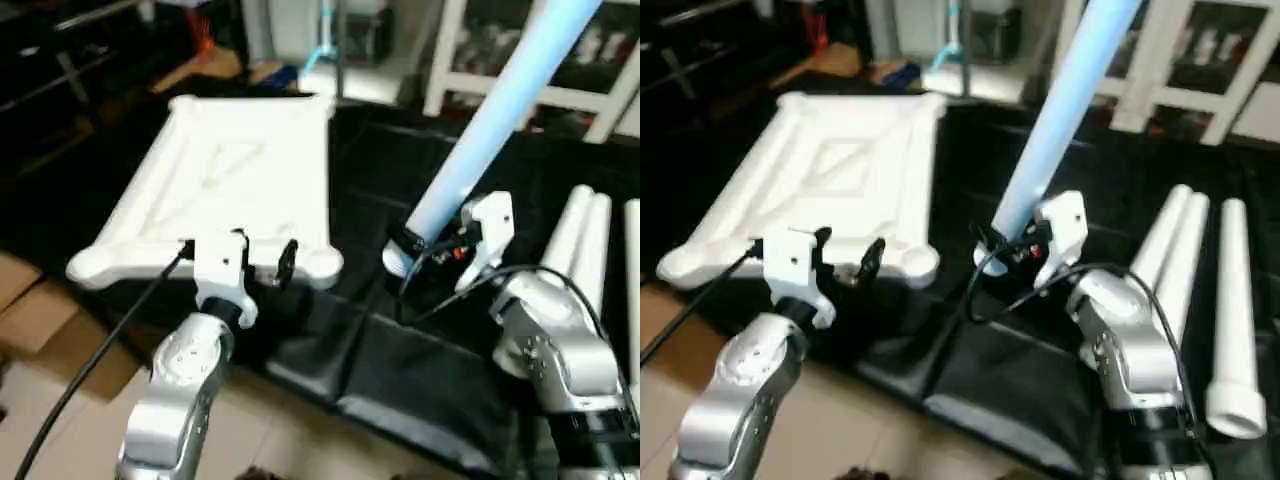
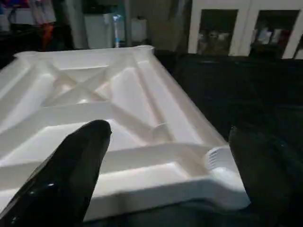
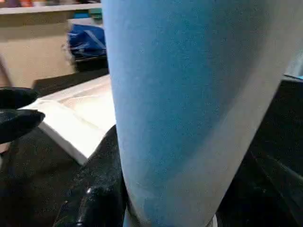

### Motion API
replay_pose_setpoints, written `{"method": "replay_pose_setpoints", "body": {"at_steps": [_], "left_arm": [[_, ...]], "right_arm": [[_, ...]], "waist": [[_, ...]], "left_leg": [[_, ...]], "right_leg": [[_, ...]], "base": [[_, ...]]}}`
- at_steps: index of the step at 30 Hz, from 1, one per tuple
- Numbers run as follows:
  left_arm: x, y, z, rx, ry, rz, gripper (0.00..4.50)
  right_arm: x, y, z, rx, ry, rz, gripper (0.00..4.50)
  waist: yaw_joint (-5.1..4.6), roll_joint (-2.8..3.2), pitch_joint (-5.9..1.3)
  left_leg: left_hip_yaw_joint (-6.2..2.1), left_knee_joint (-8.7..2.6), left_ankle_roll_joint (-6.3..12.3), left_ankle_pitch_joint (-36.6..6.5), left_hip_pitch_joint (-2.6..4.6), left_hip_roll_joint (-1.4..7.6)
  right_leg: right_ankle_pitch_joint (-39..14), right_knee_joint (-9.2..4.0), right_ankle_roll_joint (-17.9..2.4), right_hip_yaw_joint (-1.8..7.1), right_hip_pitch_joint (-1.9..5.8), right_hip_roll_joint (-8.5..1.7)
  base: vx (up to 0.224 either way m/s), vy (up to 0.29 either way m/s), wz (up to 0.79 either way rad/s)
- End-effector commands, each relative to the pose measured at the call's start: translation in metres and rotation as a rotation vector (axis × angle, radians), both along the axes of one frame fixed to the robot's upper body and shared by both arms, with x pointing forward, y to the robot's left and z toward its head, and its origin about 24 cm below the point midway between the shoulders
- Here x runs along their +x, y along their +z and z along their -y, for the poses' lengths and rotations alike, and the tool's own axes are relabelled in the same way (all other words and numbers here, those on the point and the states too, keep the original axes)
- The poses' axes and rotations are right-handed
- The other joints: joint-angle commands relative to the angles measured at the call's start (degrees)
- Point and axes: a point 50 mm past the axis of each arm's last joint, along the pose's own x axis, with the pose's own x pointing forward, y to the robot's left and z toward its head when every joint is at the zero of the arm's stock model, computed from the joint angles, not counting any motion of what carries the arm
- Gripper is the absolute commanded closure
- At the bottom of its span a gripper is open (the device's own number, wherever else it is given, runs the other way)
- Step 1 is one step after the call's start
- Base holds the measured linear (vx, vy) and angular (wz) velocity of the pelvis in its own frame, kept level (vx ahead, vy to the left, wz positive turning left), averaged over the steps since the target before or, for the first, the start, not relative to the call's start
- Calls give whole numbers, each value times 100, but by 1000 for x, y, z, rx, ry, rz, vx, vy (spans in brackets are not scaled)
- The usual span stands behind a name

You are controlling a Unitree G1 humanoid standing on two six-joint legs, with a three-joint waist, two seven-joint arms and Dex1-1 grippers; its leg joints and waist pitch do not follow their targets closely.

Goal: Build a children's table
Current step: Pick table leg

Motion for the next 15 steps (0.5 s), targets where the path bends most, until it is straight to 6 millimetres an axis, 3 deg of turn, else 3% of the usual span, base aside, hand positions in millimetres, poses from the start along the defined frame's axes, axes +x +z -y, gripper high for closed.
{"method": "replay_pose_setpoints", "body": {"at_steps": [1,2,3,4,5,6,7,8,9,10,11,12,13,14,15], "left_arm": [[-2,1,-3,7,0,-3,2],[-2,1,-4,6,-6,-2,2],[-2,1,-4,6,-9,-2,2],[-3,1,-4,6,-12,-4,2],[-3,1,-4,7,-13,-5,2],[-3,1,-4,9,-21,-8,2],[-4,0,-4,12,-33,-15,2],[-5,-1,-3,19,-46,-17,2],[-5,-1,-3,19,-56,-18,2],[-5,-1,-2,15,-67,-21,2],[-5,-1,-1,16,-88,-24,2],[-5,-1,-1,20,-97,-24,2],[-5,-1,-1,21,-100,-24,2],[-5,-2,-1,24,-102,-24,2],[-5,-2,-2,25,-101,-24,2]], "right_arm": [[2,9,-6,-3,18,38,262],[2,9,-6,-6,23,42,262],[2,9,-7,-6,26,42,262],[2,9,-7,2,26,38,262],[3,9,-7,8,25,35,262],[3,9,-6,14,23,33,262],[4,10,-6,16,21,32,262],[4,10,-5,15,17,33,262],[5,10,-4,14,14,34,262],[6,11,-3,14,11,35,262],[7,12,-2,14,2,39,262],[7,13,-1,15,-2,41,262],[7,13,-1,15,-3,42,262],[7,13,0,19,2,38,262],[7,13,0,23,5,33,262]], "waist": [[147,-154,-271],[98,-368,-93],[6,-293,-50],[163,-300,-47],[235,-125,-160],[43,40,-160],[-86,58,-381],[-224,125,-480],[-227,76,-451],[-233,11,-498],[-211,-123,-514],[-174,-398,-578],[-111,-646,-627],[60,-651,-620],[28,-668,-600]], "left_leg": [[224,-751,141,-3869,-6,-84],[234,1135,344,-1958,928,-201],[9,1095,516,-914,365,-109],[30,925,545,-1264,357,-36],[85,240,313,-2314,768,162],[-288,-493,350,-3501,1325,503],[-462,-607,475,-3302,1552,739],[-583,-452,1231,-1949,1613,755],[-580,-398,2089,-659,1505,748],[-563,-341,2441,23,1535,776],[-394,-277,2687,1011,1444,693],[-46,16,2200,792,1242,57],[224,153,1914,100,794,-454],[287,709,1494,-1013,411,-724],[90,889,1033,-607,116,-491]], "right_leg": [[-2763,-114,-547,306,350,162],[-5965,-1610,-975,481,-555,-852],[-6176,-1364,-1393,1052,167,-722],[-5674,-1259,-1417,1012,423,-697],[-4184,-944,-1299,695,374,-209],[-1878,-189,-1180,492,-158,436],[-971,77,-961,507,-283,404],[-182,353,-306,441,-540,338],[62,489,121,443,-740,236],[231,499,238,468,-859,168],[672,397,194,587,-985,37],[1493,-190,-336,811,-691,-124],[1632,-320,-446,1105,-75,-76],[-139,-750,-976,1662,407,-556],[-474,-659,-1488,1489,617,-623]], "base": [[-41,-29,84],[66,-57,90],[160,39,51],[160,39,51],[87,65,46],[15,9,47],[15,9,47],[106,44,1],[147,67,-15],[147,67,-15],[150,15,-6],[161,-24,6],[161,-24,6],[179,-5,9],[177,19,-2]]}}
